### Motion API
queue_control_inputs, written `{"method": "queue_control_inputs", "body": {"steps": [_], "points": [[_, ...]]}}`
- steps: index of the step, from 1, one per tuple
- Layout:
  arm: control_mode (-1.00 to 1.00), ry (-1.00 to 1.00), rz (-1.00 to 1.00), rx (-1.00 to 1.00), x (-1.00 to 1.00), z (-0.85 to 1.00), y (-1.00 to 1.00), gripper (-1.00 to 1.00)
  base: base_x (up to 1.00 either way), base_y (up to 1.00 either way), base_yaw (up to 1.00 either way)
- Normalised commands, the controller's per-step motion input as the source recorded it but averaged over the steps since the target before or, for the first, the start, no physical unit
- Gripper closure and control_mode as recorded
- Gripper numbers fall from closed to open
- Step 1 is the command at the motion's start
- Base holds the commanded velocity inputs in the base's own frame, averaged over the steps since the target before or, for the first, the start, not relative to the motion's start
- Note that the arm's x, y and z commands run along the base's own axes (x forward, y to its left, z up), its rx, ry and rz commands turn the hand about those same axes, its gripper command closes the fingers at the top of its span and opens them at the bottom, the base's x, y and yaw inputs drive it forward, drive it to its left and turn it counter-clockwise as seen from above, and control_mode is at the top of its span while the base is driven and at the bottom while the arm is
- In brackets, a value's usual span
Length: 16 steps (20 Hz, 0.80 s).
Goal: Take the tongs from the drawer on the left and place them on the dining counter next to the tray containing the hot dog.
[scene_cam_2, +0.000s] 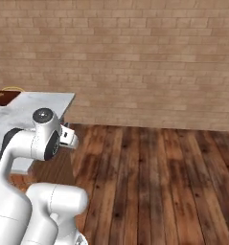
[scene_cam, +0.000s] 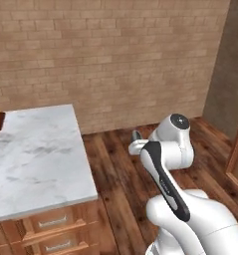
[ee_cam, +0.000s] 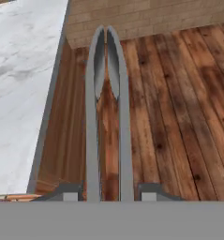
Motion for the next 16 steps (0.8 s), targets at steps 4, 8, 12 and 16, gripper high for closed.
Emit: {"method": "queue_control_inputs", "body": {"steps": [4,8,12,16], "points": [[1.00,0.00,0.00,0.00,0.00,0.00,0.00,1.00,0.74,-1.00,-0.07],[1.00,0.00,0.00,0.00,0.00,0.00,0.00,1.00,1.00,0.06,0.00],[1.00,0.00,0.00,0.00,0.00,0.00,0.00,1.00,1.00,0.80,0.00],[1.00,0.00,0.00,0.00,0.00,0.00,0.00,1.00,1.00,0.83,0.09]]}}
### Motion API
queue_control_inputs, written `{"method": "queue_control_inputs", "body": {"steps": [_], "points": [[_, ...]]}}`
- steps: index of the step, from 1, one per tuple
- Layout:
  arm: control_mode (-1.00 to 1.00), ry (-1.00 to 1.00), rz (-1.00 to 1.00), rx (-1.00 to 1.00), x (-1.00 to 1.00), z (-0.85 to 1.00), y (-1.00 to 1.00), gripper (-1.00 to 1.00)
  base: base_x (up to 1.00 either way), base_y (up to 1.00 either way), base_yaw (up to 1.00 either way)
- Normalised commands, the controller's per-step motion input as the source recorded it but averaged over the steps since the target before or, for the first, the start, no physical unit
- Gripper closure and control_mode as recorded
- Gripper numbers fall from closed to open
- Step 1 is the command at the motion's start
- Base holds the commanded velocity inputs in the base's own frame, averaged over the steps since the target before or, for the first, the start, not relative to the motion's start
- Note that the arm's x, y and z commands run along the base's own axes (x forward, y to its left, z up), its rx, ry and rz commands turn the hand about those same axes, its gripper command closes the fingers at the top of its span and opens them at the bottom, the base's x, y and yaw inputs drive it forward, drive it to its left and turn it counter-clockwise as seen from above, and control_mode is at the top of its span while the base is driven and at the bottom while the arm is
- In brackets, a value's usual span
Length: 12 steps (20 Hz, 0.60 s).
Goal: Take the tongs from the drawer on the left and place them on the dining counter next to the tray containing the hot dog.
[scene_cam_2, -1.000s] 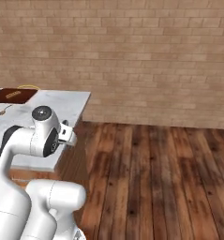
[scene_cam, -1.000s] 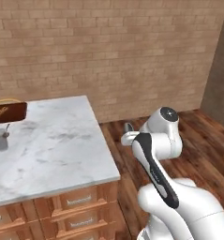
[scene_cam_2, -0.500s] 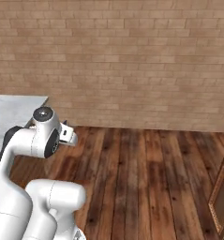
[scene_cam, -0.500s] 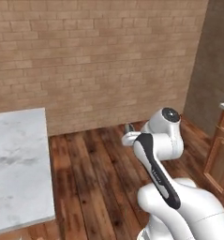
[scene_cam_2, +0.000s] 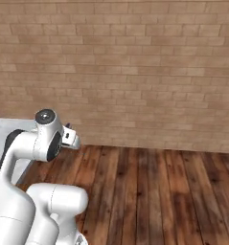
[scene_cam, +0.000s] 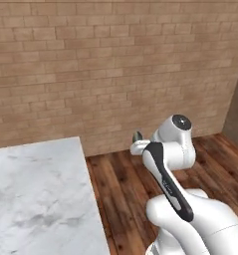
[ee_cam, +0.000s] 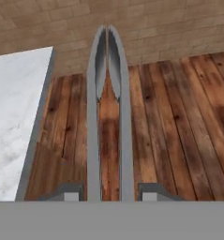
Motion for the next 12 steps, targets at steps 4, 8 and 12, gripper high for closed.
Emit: {"method": "queue_control_inputs", "body": {"steps": [4,8,12], "points": [[1.00,0.00,0.00,0.00,0.00,0.00,0.00,1.00,1.00,-0.46,0.22],[1.00,0.00,0.00,0.00,0.00,0.00,0.00,1.00,1.00,-1.00,0.00],[1.00,0.00,0.00,0.00,0.00,0.00,0.00,1.00,1.00,-0.86,0.18]]}}
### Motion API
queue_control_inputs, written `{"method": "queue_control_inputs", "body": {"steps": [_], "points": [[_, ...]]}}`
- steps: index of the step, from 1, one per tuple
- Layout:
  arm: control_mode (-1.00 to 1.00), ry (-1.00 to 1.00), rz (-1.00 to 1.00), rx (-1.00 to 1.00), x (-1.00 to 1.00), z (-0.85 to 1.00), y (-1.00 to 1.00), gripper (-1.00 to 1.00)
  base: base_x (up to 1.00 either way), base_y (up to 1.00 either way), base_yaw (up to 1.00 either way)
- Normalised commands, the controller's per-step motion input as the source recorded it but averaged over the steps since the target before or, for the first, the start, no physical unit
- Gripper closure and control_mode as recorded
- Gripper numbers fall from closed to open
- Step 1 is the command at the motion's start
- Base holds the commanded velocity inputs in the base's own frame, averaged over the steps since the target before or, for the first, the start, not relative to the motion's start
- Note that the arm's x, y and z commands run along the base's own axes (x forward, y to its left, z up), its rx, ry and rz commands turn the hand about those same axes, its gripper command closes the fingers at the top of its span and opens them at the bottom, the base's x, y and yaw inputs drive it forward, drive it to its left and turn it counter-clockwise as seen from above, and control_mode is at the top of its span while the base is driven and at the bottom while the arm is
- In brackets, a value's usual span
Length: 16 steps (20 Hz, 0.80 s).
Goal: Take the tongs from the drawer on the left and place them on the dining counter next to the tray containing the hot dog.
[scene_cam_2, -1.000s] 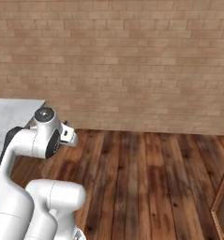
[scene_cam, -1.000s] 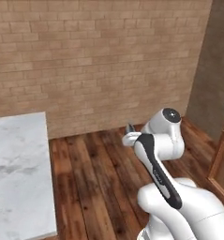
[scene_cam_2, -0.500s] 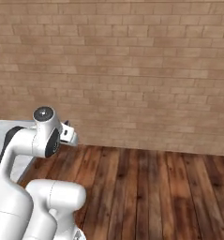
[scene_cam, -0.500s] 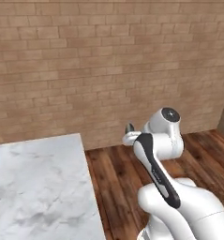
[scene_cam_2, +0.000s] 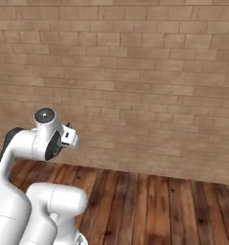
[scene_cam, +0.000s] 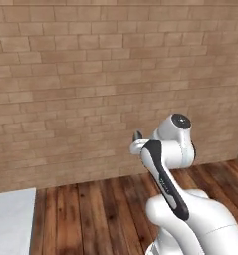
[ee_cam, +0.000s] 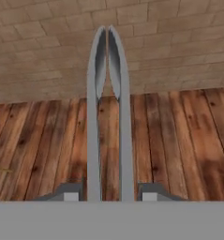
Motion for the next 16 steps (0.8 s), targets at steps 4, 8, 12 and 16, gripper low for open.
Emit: {"method": "queue_control_inputs", "body": {"steps": [4,8,12,16], "points": [[1.00,0.00,0.00,0.00,0.00,0.00,0.00,1.00,0.97,-0.15,0.63],[1.00,0.00,0.00,0.00,0.00,0.00,0.00,1.00,0.67,-0.05,0.77],[1.00,0.00,0.00,0.00,0.00,0.00,0.00,1.00,0.60,-0.03,0.79],[1.00,0.00,0.00,0.00,0.00,0.00,0.00,1.00,0.53,-0.14,0.79]]}}
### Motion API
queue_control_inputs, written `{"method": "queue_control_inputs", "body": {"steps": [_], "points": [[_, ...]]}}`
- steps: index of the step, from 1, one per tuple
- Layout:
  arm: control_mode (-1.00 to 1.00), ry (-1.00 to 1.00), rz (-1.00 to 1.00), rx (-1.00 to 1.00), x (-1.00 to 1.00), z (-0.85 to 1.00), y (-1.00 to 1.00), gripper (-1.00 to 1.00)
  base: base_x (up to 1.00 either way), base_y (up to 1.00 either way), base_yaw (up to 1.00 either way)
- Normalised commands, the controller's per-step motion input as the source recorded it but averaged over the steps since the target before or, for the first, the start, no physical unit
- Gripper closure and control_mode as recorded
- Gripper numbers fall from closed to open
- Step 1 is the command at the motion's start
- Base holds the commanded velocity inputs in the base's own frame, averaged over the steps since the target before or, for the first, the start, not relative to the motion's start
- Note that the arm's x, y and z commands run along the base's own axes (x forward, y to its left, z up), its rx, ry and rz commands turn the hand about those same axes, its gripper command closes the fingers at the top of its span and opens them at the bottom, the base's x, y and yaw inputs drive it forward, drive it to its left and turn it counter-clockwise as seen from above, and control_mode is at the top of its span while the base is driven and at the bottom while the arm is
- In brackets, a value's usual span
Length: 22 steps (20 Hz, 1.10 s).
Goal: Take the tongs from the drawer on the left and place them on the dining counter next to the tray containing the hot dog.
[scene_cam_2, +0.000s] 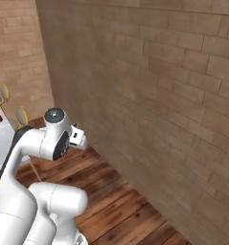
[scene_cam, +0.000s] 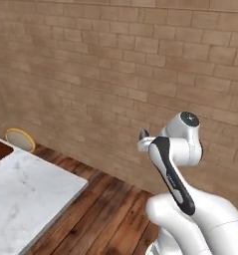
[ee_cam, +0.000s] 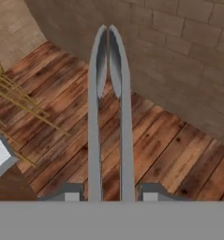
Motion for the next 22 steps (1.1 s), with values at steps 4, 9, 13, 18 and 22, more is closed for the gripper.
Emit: {"method": "queue_control_inputs", "body": {"steps": [4,9,13,18,22], "points": [[1.00,0.00,0.00,0.00,0.00,0.00,0.00,1.00,0.54,-0.32,0.73],[1.00,0.00,0.00,0.00,0.00,0.00,0.00,1.00,0.73,-0.44,0.65],[1.00,0.00,0.00,0.00,0.00,0.00,0.00,1.00,0.80,-0.52,0.61],[1.00,0.00,0.00,0.00,0.00,0.00,0.00,1.00,0.89,-0.59,0.57],[1.00,0.00,0.00,0.00,0.00,0.00,0.00,1.00,0.88,-0.70,0.53]]}}
